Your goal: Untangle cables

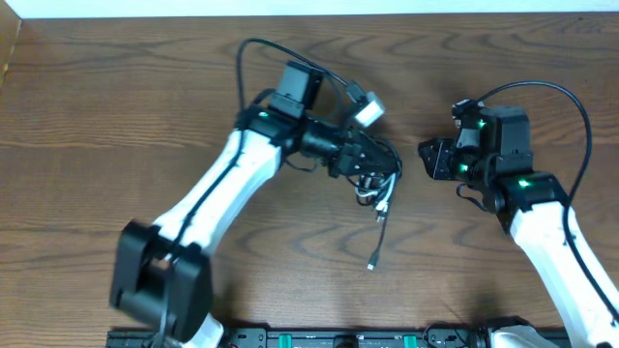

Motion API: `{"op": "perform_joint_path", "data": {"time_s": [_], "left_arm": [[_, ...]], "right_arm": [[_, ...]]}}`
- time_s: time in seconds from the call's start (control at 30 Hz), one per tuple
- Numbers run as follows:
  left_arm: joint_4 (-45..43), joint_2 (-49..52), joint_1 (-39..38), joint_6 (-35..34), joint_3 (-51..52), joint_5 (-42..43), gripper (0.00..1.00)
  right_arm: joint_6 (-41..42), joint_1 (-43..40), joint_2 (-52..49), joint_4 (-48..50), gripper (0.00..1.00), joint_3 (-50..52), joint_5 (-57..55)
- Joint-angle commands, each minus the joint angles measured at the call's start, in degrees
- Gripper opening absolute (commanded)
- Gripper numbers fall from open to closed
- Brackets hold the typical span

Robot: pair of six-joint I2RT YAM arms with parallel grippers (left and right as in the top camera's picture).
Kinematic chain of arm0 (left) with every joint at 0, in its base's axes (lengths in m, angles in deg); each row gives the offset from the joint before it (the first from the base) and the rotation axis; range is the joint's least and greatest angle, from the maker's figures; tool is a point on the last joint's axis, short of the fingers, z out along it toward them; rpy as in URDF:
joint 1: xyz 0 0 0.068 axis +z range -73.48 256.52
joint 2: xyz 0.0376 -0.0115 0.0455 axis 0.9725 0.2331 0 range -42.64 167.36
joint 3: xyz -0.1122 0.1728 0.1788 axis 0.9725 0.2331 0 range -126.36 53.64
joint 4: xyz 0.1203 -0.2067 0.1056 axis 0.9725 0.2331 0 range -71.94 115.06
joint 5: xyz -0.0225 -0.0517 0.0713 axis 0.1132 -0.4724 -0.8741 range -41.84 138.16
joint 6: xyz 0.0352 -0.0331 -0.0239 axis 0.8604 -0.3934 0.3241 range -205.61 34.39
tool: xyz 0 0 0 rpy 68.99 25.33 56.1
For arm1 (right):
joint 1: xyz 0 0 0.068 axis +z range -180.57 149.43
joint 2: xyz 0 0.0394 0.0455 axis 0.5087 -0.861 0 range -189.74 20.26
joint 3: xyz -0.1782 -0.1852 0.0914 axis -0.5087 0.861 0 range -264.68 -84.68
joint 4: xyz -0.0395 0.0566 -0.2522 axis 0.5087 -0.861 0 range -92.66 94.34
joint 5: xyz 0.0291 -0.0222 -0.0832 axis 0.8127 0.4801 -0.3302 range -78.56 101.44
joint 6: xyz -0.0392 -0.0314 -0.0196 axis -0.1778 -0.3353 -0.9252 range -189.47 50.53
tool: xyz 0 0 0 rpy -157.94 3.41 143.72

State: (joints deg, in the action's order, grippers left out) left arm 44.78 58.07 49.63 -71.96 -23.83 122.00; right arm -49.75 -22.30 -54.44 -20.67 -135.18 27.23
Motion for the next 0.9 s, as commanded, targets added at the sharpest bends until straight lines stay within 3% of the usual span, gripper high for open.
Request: {"op": "perform_joint_path", "data": {"time_s": [0.0, 0.07, 0.37, 0.4, 0.5, 0.57, 0.6, 0.77, 0.83, 0.87], "left_arm": [[-5.4, 5.3, -1.1, -4.6, 0.2, 15.1, 0.08], [-8.8, 8.2, -1.2, -8.2, 0.2, 14.6, 0.07], [-8.8, 17.5, -0.9, -10.6, 0.2, -2.5, 0.08], [-8.8, 17.5, -0.9, -10.6, 0.2, -4.9, 0.26], [-8.7, 17.3, -0.8, -11.2, -0.2, -9.2, 0.45], [-8.3, 16.7, -0.2, -11.4, -0.8, -9.2, 0.75], [-7.8, 16.2, 0.2, -11.4, -1.2, -9.2, 0.77], [-5.9, 11.5, 2.3, -12.5, -2.0, -11.9, 0.77], [-3.9, 8.1, 3.0, -12.9, -2.0, -16.7, 0.77], [-3.3, 7.0, 3.1, -12.9, -2.0, -18.6, 0.77]], "right_arm": [[3.0, -2.4, -0.9, -0.5, 0.34, 0.0, -2.8], [3.0, -3.7, -0.9, -1.2, 0.35, 0.0, -2.8], [0.5, -5.9, -1.0, -5.0, 0.36, 0.0, -2.6], [0.5, -5.9, -1.0, -5.0, 0.36, 0.0, -2.5], [0.5, -5.9, -1.0, -4.7, 0.36, 0.0, -2.1], [0.5, -5.9, -1.0, -4.5, 0.37, 0.0, -1.7], [0.5, -5.9, -1.0, -4.5, 0.39, 0.0, -1.7], [0.6, -5.9, -1.0, -4.3, 0.59, 0.0, -1.7], [0.6, -5.9, -1.0, -4.4, 0.79, 0.0, -1.7], [0.6, -5.9, -1.0, -4.5, 0.97, 0.0, -1.7]]}}
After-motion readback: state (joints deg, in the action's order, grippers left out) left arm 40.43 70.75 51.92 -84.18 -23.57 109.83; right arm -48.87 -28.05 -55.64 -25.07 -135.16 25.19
